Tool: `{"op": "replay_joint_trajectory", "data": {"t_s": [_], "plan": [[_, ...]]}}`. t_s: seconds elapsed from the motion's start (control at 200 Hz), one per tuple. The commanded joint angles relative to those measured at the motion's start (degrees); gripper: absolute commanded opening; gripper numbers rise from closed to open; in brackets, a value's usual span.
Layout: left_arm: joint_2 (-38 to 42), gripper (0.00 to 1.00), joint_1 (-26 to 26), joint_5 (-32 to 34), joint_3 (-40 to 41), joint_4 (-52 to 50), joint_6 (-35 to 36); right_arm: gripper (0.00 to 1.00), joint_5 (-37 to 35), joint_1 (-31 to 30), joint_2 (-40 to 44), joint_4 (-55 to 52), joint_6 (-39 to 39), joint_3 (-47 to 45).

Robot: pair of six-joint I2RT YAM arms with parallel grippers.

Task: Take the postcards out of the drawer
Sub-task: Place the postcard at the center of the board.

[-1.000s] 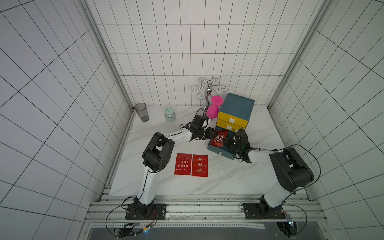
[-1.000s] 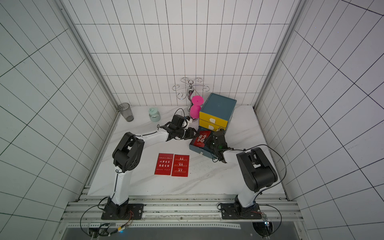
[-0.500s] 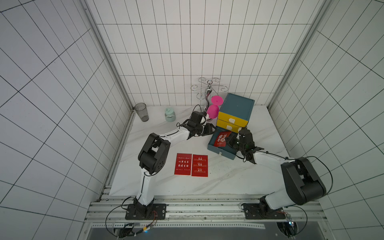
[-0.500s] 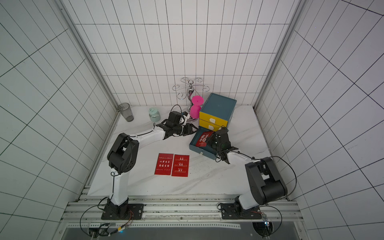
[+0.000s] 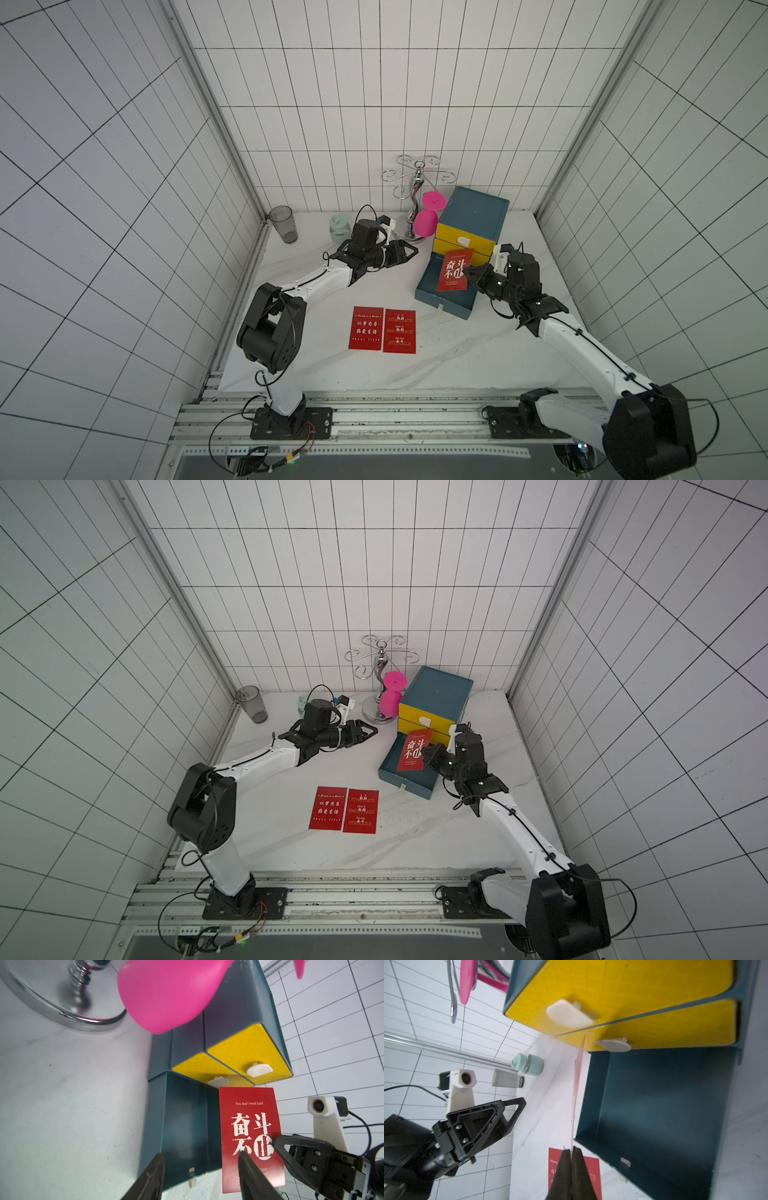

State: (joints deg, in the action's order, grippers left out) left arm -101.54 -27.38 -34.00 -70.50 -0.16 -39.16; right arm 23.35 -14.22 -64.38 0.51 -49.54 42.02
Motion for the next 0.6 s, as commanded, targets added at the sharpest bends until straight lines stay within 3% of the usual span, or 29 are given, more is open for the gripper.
{"op": "replay_joint_trajectory", "data": {"t_s": [0.0, 0.2, 0.595], "plan": [[1.8, 0.56, -0.2, -8.0, 5.1, 7.6, -2.2, 0.0, 9.6, 0.4, 2.0, 1.2, -1.4, -1.4], [3.1, 0.56, -1.7, -14.3, 13.1, 16.8, -5.6, 0.0, 15.6, -1.1, 4.6, 8.5, -5.7, -6.7], [2.5, 0.47, -4.4, -14.5, 20.5, 37.2, -17.0, 0.0, 17.0, -3.9, 4.2, 11.2, -7.2, -10.3]]}}
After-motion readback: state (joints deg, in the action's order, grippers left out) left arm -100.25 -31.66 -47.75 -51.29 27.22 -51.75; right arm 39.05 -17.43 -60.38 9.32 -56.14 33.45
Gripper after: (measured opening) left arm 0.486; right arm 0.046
